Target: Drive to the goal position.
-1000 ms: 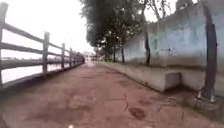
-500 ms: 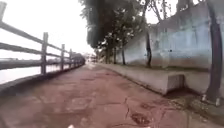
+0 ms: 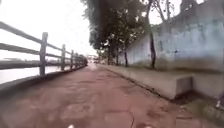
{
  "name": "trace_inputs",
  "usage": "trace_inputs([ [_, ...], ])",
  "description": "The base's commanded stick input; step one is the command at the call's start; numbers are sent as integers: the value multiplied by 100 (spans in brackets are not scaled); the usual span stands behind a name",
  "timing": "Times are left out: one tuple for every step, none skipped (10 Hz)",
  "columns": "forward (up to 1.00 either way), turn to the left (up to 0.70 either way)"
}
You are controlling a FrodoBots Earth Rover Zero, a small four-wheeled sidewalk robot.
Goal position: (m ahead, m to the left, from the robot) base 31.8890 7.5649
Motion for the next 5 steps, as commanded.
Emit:
trace_inputs([
  [100,11],
  [100,11],
  [100,11],
  [100,11],
  [100,11],
])
